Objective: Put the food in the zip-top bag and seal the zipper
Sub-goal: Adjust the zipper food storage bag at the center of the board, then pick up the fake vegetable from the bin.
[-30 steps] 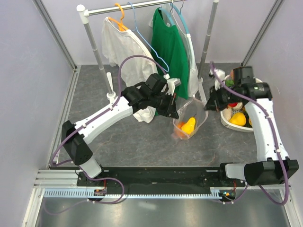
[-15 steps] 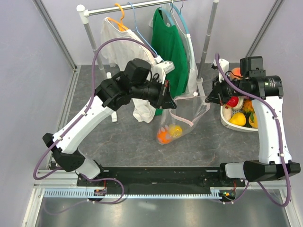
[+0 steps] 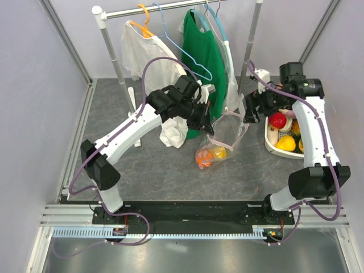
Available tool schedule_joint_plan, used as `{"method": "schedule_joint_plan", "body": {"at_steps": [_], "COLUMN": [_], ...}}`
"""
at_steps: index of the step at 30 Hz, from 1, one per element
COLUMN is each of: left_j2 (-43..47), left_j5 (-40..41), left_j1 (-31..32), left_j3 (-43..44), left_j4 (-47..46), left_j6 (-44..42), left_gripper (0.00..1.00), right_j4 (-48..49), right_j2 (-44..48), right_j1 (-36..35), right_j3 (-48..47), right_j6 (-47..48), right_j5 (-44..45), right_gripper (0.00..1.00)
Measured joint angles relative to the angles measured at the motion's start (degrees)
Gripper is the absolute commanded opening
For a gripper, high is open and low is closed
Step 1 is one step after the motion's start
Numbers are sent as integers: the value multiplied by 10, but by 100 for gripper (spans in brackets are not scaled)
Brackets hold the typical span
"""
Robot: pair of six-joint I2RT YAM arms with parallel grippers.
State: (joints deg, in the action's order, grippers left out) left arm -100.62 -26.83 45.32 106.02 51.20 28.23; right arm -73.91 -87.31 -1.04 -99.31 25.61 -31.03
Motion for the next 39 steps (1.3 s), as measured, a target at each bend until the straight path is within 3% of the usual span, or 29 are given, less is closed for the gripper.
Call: {"method": "schedule_joint_plan", "body": {"at_steps": [4,9,12,18,27,39], "left_j2": [-15,-16,-16,-16,-16,-16], "left_j5": [-4,-9,-11,-20,-32,-33], "left_j1": [-9,-9,-9,-9,-9,-9], "left_j3": [9,18,18,18,12,11], "left_j4": [-1,-6,-6,-11,-19,-20], "left_j6": [7,9,9,9,8,8], "left_gripper": [2,2,2,2,2,2], "right_j4": [12,-3,-8,1,64,126], "right_j2": [2,-17,-62,-130,-140,-210], "right_j1": [70,181,213,211,161,155], "right_j3": [-49,-97,-113,-118,-80,-46], "right_j6": [49,182,257,356,446,513], "right_j5": [15,48,90,190,326,411], "right_gripper": [98,98,98,93,87,75]}}
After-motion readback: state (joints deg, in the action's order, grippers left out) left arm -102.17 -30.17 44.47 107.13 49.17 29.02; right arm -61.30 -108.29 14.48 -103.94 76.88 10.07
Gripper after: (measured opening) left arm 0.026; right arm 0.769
